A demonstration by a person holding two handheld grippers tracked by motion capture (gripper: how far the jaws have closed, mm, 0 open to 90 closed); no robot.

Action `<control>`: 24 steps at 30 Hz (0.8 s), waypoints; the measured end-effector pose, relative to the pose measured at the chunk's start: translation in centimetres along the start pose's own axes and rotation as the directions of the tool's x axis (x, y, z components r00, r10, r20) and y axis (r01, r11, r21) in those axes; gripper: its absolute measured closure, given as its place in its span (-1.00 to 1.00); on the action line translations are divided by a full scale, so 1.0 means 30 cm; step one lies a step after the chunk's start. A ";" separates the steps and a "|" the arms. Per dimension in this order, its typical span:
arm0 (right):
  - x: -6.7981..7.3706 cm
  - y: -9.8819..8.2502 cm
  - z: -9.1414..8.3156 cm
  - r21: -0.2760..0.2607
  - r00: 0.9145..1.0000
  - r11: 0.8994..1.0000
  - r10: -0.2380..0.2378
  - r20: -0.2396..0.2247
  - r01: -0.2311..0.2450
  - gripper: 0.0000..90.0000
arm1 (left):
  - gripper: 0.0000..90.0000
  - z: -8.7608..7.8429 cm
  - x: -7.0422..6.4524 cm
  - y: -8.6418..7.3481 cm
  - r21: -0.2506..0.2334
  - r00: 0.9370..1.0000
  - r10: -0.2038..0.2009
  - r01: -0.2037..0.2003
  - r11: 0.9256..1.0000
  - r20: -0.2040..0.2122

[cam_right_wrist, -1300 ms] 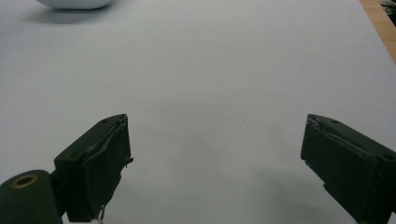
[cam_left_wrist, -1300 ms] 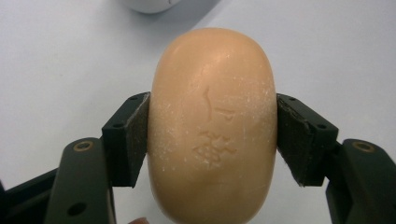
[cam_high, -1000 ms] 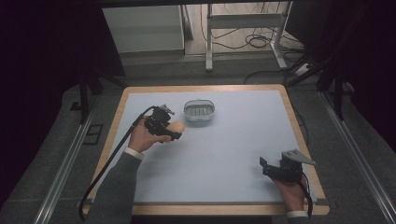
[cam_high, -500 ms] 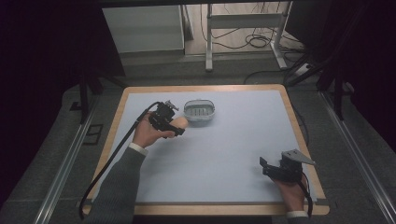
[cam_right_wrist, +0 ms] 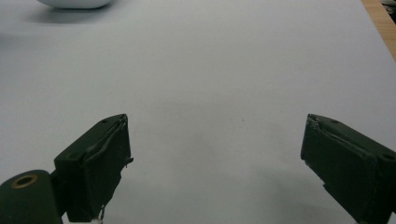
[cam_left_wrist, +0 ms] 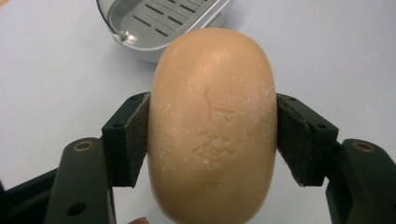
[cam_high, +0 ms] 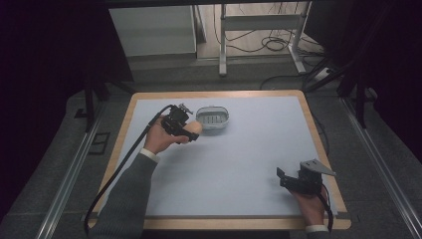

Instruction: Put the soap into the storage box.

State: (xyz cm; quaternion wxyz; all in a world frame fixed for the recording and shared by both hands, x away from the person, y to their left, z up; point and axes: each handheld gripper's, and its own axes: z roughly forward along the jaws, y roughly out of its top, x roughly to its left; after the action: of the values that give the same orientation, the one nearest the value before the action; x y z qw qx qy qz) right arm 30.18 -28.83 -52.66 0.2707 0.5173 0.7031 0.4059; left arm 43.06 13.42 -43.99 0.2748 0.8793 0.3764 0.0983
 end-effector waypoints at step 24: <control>-0.001 0.000 0.001 -0.001 1.000 1.000 0.002 -0.001 -0.002 -0.81 | -0.28 0.047 0.013 0.096 0.002 1.000 0.015 -0.015 1.000 0.013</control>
State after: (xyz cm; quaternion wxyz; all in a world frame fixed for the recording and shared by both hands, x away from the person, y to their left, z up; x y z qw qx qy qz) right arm 30.21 -28.86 -52.68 0.2700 0.5175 0.7027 0.4068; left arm 45.60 11.49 -43.57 0.2757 0.8829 0.3680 0.0945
